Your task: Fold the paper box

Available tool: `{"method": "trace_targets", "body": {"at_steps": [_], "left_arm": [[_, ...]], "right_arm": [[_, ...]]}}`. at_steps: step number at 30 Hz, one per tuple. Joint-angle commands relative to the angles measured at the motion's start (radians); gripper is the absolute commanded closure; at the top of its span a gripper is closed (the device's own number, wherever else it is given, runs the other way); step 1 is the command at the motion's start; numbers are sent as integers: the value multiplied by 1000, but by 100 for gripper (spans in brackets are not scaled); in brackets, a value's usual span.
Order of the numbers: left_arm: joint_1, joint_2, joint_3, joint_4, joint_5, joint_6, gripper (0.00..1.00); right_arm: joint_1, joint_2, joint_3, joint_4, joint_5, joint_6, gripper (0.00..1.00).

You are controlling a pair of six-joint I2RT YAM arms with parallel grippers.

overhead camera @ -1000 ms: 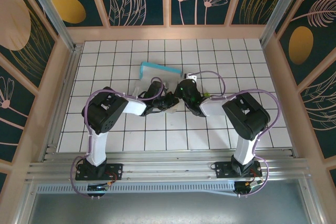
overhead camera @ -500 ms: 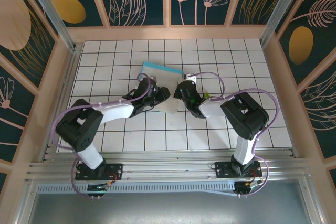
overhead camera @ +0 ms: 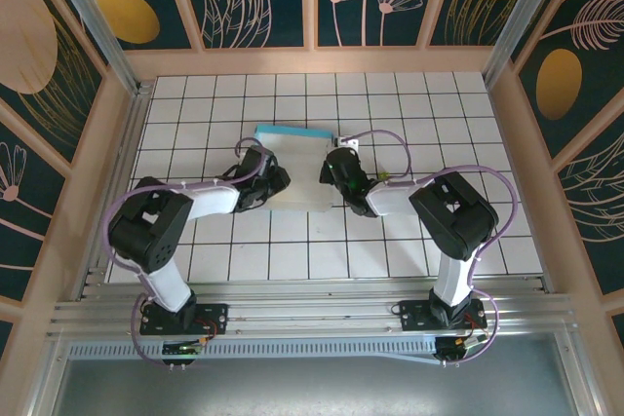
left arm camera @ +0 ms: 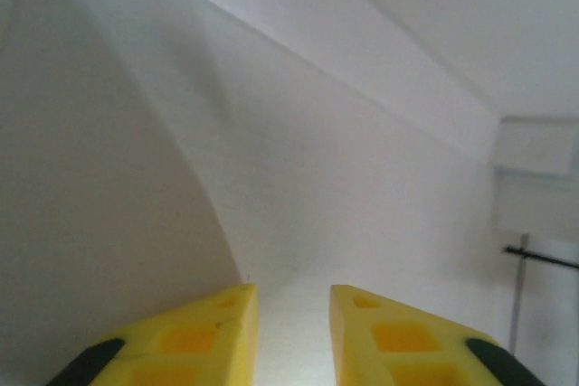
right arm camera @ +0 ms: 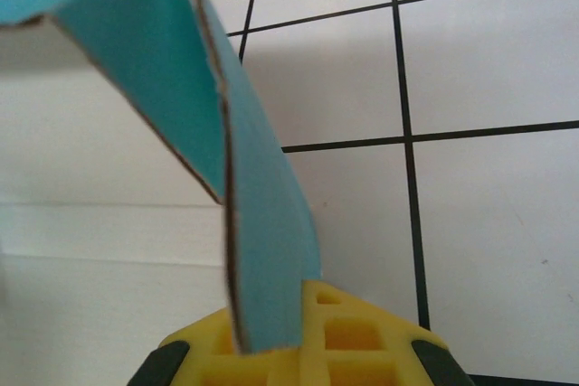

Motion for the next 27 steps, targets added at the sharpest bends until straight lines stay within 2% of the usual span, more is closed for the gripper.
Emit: {"method": "trace_targets", "body": {"at_steps": [1, 8, 15, 18, 24, 27], "left_arm": [[-6, 40, -21, 78, 76, -21, 76], [-6, 66, -56, 184, 141, -67, 78], [-5, 43, -51, 158, 133, -50, 78], [-6, 26, -53, 140, 110, -40, 78], [-5, 29, -47, 142, 110, -39, 78], [-6, 37, -34, 137, 111, -37, 78]], "right_arm": [[23, 21, 25, -111, -4, -4, 98], [38, 83, 85, -84, -29, 137, 97], [53, 168, 156, -71, -58, 183, 87], [51, 130, 143, -98, -50, 160, 82], [50, -1, 95, -167, -142, 99, 64], [50, -72, 65, -194, -168, 65, 58]]}}
